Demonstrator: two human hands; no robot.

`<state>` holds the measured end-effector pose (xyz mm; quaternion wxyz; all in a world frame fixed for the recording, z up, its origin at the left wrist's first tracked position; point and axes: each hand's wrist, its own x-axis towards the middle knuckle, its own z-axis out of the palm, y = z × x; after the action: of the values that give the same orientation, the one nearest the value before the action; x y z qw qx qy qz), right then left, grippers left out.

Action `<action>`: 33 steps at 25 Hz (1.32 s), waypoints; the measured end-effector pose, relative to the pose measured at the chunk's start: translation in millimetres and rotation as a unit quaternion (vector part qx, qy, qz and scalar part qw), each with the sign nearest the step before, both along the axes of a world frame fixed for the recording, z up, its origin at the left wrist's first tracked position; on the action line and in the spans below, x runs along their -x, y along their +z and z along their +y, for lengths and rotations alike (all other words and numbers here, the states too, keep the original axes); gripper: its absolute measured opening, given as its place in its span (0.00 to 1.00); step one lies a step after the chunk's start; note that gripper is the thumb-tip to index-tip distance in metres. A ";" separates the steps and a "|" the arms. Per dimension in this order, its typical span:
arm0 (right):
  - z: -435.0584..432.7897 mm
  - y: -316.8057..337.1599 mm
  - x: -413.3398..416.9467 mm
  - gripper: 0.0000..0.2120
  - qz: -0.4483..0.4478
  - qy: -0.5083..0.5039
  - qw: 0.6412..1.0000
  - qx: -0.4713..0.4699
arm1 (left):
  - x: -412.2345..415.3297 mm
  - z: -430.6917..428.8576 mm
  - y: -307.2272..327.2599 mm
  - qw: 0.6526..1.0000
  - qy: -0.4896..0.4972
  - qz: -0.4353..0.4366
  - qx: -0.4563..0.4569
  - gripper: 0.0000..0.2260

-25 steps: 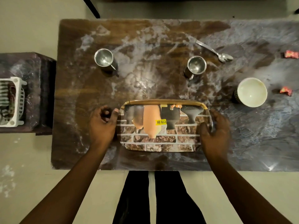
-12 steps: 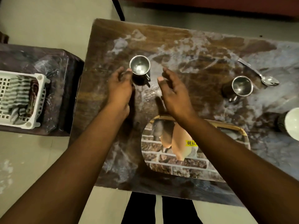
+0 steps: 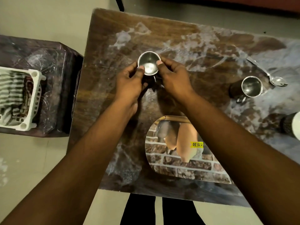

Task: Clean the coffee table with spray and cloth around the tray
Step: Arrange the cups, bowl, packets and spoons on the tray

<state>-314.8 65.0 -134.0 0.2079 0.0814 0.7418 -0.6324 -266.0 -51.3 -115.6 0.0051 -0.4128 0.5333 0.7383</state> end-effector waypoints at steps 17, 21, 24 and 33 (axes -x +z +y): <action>98.0 15.6 -183.7 0.13 -0.097 -0.144 0.985 0.000 | -154.8 83.5 3.5 0.997 -0.071 -0.041 0.002 0.11; 99.0 15.8 -185.1 0.13 -0.083 -0.138 0.987 -0.005 | -155.0 83.8 0.6 0.996 -0.066 -0.053 0.038 0.12; 100.0 17.9 -186.6 0.13 -0.069 -0.132 0.988 -0.034 | -158.2 84.6 -1.3 0.995 -0.067 -0.061 0.049 0.13; 97.9 17.1 -186.0 0.14 -0.068 -0.139 0.986 -0.065 | -158.1 86.3 -1.7 0.992 -0.073 -0.070 0.081 0.13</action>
<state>-128.8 162.9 -116.9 0.1617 0.2400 0.7470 -0.5985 -107.9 35.0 -117.3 0.0624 -0.4225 0.6183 0.6598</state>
